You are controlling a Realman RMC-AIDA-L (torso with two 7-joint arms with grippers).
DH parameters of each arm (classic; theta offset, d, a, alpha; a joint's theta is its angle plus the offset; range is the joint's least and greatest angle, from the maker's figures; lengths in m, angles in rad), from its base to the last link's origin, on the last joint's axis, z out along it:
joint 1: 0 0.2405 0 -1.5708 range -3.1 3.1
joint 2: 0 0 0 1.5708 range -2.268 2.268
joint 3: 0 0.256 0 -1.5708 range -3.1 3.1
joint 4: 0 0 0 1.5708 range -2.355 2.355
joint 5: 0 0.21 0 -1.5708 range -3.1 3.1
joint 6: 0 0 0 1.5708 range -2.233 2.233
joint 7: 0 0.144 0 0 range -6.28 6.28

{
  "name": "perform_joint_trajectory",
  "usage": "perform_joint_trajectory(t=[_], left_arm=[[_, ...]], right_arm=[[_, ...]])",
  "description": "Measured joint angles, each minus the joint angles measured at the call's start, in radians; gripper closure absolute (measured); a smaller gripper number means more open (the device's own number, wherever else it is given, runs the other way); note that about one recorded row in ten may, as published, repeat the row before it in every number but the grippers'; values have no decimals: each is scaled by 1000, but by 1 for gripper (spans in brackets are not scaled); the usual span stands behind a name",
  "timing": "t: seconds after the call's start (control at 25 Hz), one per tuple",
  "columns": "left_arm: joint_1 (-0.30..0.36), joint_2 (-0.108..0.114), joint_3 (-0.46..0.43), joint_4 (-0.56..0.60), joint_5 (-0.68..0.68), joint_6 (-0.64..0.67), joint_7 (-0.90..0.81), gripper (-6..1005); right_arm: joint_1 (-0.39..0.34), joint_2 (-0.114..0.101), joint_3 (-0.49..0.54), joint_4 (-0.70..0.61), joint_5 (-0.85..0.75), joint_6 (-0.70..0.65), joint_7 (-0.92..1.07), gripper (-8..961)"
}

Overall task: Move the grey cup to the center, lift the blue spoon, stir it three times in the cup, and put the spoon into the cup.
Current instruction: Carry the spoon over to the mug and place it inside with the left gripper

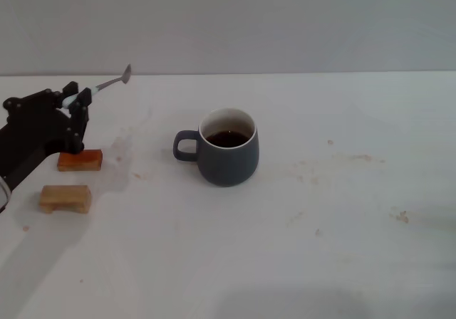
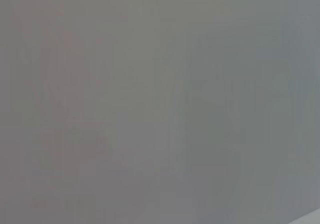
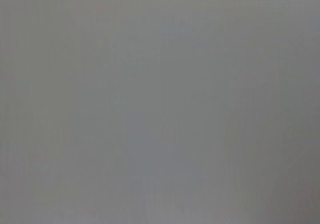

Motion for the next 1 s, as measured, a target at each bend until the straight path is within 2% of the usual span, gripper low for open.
perform_joint_trajectory(t=[0.12,0.28,0.32,0.48,0.6,1.0], left_arm=[[17,10,-3,-80,0,-69,11,853],[35,11,-15,-137,0,-114,22,853],[45,14,-21,-201,0,-175,40,853],[46,15,-22,-237,0,-221,59,852],[36,-1,-22,-339,-1,-384,138,852],[-1,-15,-23,-417,-3,-527,165,852]], right_arm=[[-5,-1,11,-1,0,-4,0,955],[-3,-1,17,-5,0,0,0,955],[-2,-1,22,-6,0,0,0,955],[-1,-1,37,-8,0,-4,0,955],[-5,-1,50,-12,0,-15,1,955],[-21,-1,90,-23,0,-33,10,955]])
